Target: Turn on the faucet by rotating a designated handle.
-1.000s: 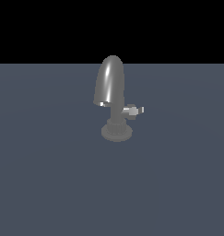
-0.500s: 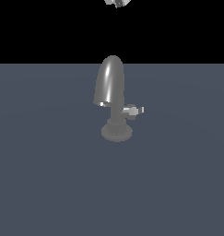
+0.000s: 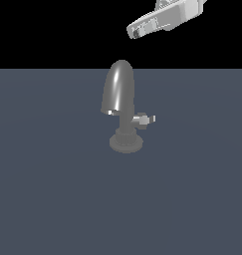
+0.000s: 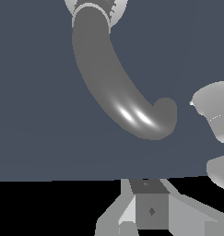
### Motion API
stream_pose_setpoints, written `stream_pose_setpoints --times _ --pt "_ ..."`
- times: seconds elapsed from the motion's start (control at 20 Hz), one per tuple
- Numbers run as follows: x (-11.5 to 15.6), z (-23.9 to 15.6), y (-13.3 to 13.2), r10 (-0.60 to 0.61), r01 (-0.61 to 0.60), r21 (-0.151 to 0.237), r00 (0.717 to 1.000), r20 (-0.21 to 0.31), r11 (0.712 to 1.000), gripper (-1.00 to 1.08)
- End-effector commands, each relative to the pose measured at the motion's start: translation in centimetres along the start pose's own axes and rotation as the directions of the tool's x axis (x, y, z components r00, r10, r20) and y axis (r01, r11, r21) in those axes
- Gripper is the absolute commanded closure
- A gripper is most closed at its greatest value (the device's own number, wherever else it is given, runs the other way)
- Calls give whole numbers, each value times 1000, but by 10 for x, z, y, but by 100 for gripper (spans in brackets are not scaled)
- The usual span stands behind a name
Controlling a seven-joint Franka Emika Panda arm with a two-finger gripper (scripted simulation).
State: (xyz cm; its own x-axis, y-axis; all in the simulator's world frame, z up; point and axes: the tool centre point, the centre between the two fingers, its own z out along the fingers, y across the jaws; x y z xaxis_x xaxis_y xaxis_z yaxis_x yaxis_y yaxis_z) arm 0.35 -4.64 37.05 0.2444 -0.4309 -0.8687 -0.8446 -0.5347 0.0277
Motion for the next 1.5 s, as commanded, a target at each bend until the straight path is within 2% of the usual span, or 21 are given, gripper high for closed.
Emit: stream_pose_setpoints --times 0.0,0.3,0.6,0.85,1.15,1.45 --pt "17 -2 -4 51 -53 27 997 54 998 108" --pt "56 -2 -8 162 -179 79 970 182 981 108" --pt "95 2 -9 260 -308 114 914 311 945 108" --pt "128 11 -5 332 -418 129 844 420 899 108" --pt "166 26 3 400 -548 130 735 548 827 108" --pt "189 40 10 432 -626 119 650 625 771 108"
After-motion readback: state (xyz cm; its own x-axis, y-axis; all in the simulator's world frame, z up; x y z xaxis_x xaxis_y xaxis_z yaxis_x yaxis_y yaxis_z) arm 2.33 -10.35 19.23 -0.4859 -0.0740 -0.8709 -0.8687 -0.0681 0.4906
